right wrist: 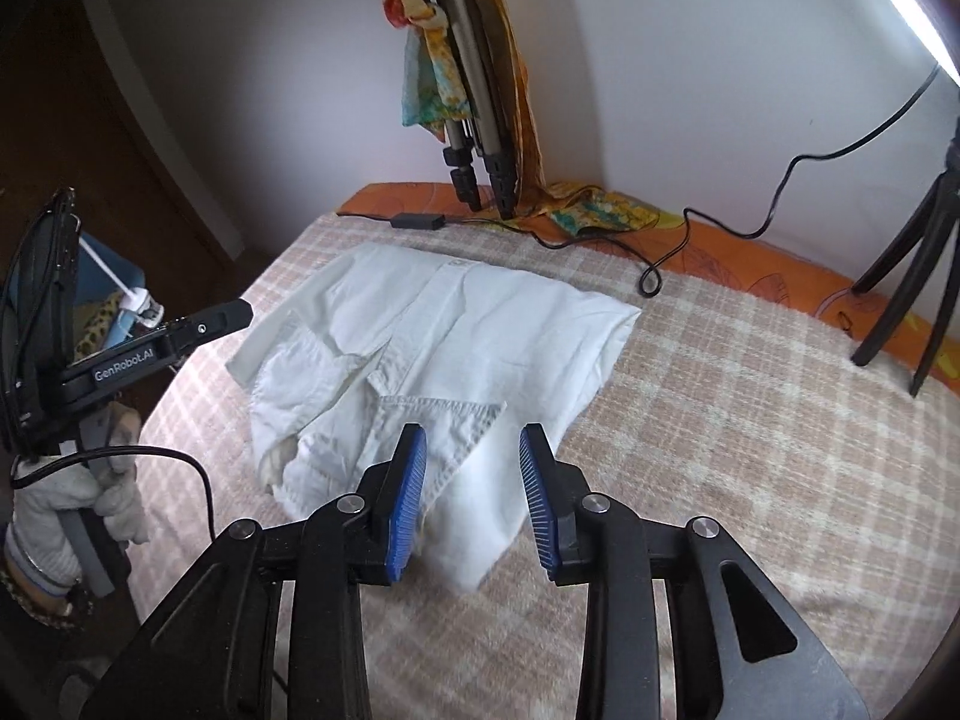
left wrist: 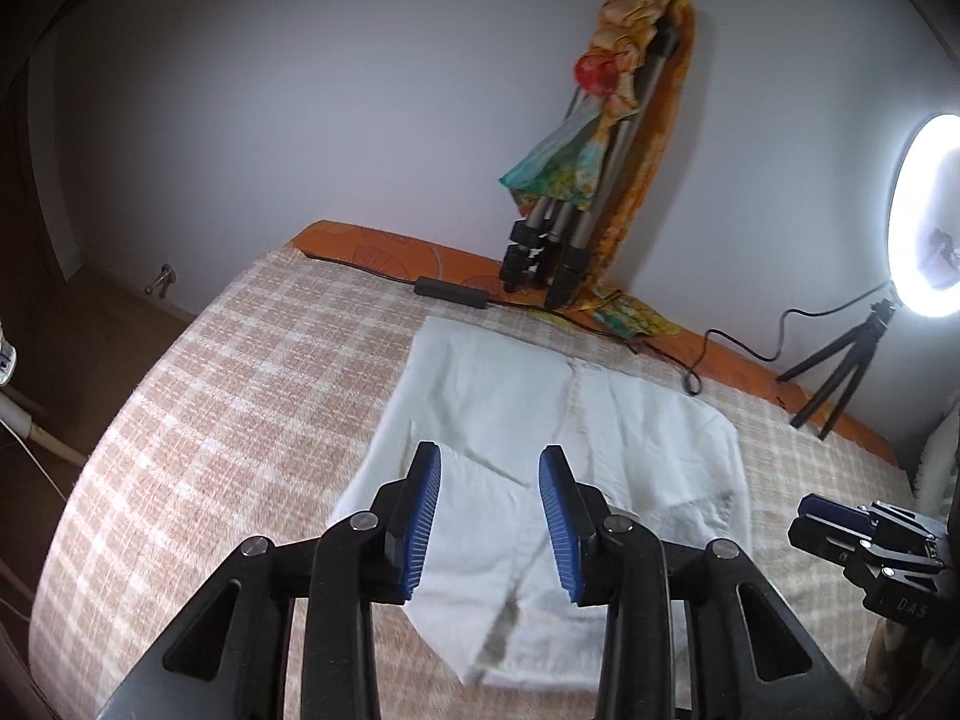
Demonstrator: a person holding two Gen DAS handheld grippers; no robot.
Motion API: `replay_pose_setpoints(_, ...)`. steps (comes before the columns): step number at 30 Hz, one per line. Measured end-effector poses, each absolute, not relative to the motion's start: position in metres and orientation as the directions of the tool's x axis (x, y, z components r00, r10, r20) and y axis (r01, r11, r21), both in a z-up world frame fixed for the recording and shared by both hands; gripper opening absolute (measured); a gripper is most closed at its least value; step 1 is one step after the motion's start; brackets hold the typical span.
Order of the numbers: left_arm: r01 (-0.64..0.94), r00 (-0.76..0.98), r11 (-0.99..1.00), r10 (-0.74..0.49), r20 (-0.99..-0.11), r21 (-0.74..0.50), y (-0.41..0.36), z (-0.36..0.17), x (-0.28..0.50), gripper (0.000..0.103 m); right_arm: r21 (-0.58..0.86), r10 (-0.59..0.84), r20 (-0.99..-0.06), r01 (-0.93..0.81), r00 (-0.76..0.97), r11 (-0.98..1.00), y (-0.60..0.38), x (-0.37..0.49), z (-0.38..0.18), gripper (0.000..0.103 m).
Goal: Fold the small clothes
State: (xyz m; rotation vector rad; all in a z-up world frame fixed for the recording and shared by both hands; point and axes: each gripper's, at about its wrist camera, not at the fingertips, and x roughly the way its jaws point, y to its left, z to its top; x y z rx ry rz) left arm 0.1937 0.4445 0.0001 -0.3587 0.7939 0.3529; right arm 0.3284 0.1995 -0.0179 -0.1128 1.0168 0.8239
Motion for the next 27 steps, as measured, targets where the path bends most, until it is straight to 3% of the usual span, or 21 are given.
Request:
replay_pose_setpoints(5, -0.395, 0.690, 0.900, 0.158, -0.706, -0.185, 0.409, 0.025, 0.170, 0.044, 0.242, 0.555, -0.775, -0.670, 0.301, 0.701, 0.175, 0.301, 0.007, 0.036)
replay_pose_setpoints(7, -0.371, 0.710, 0.911, 0.155, -0.687, -0.178, 0.390, 0.035, 0.159, 0.058, 0.224, 0.553, -0.768, -0.673, 0.324, 0.705, 0.163, 0.289, 0.017, 0.039)
replay_pose_setpoints(14, -0.312, 0.725, 0.936, 0.127, -0.676, -0.159, 0.331, 0.055, 0.122, 0.067, 0.139, 0.517, -0.752, -0.669, 0.409, 0.730, 0.120, 0.240, 0.043, 0.043)
replay_pose_setpoints(17, -0.286, 0.743, 0.947, 0.121, -0.659, -0.148, 0.306, 0.065, 0.104, 0.077, 0.145, 0.532, -0.735, -0.670, 0.419, 0.728, 0.101, 0.220, 0.049, 0.054)
replay_pose_setpoints(20, -0.257, 0.758, 0.962, 0.138, -0.638, -0.098, 0.278, 0.075, 0.085, 0.085, 0.131, 0.535, -0.724, -0.674, 0.436, 0.727, 0.085, 0.200, 0.053, 0.056)
replay_pose_setpoints(22, -0.218, 0.777, 0.971, 0.113, -0.619, -0.096, 0.263, 0.080, 0.071, 0.093, 0.109, 0.525, -0.720, -0.673, 0.454, 0.732, 0.074, 0.187, 0.056, 0.064)
replay_pose_setpoints(24, -0.213, 0.786, 0.973, 0.118, -0.607, -0.086, 0.249, 0.085, 0.059, 0.098, 0.097, 0.522, -0.712, -0.670, 0.470, 0.736, 0.064, 0.178, 0.058, 0.074)
replay_pose_setpoints(27, -0.225, 0.798, 0.972, 0.146, -0.585, -0.065, 0.225, 0.091, 0.041, 0.103, 0.090, 0.523, -0.698, -0.664, 0.490, 0.742, 0.047, 0.165, 0.062, 0.079)
